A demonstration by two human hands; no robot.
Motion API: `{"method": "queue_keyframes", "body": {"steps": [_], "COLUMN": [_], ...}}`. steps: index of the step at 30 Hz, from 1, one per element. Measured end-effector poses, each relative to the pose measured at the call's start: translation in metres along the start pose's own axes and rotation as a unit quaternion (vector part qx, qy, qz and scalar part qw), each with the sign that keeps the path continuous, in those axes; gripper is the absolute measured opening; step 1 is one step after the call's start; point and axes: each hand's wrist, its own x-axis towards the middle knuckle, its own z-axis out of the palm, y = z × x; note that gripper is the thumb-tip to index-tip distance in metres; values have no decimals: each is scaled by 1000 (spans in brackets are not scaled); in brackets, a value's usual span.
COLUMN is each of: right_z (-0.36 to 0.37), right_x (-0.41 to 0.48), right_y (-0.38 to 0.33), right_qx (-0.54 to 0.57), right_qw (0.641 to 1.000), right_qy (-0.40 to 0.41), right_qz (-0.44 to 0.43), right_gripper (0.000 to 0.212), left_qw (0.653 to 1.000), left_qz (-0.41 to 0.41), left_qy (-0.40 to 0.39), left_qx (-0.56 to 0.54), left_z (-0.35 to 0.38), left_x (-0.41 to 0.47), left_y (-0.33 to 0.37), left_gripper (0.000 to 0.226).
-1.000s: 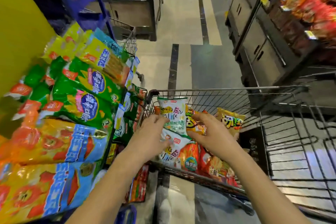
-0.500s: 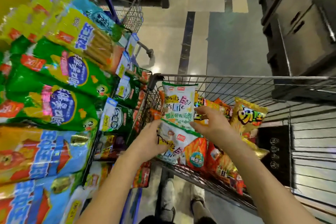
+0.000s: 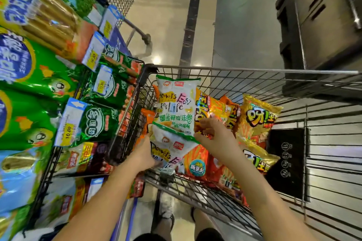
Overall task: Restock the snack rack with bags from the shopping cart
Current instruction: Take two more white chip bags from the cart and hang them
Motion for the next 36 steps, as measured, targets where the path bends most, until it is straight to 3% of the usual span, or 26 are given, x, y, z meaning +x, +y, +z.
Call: {"method": "queue_keyframes", "body": {"steps": [2, 6, 11, 25, 29, 36], "right_z": [2, 5, -2, -31, -17, 17], "right_x": [1, 3, 5, 31, 54, 98], "right_y": [2, 5, 3, -1, 0, -8], "right_qx": [-4, 1, 15, -18, 10, 2], "right_qw": [1000, 1000, 1000, 1000, 998, 991], "right_qy": [1, 3, -2, -9, -30, -76], "right_qz": [4, 4, -2, 19, 58, 111], "right_gripper": [49, 47, 46, 41, 51, 87], "left_qw": [1000, 1000, 999, 980, 963, 948], "left_qz": [1, 2, 33, 28, 19, -9], "left_qy": [-11, 6, 11, 42, 90, 151], "left_qx": [-9, -18, -30, -194, -252, -280], "left_z": [0, -3, -5, -35, -39, -50], "left_x": [2, 6, -5, -49, -55, -47], "left_y": [1, -2, 3, 11, 19, 22], "left_gripper": [95, 101, 88, 41, 32, 30]}}
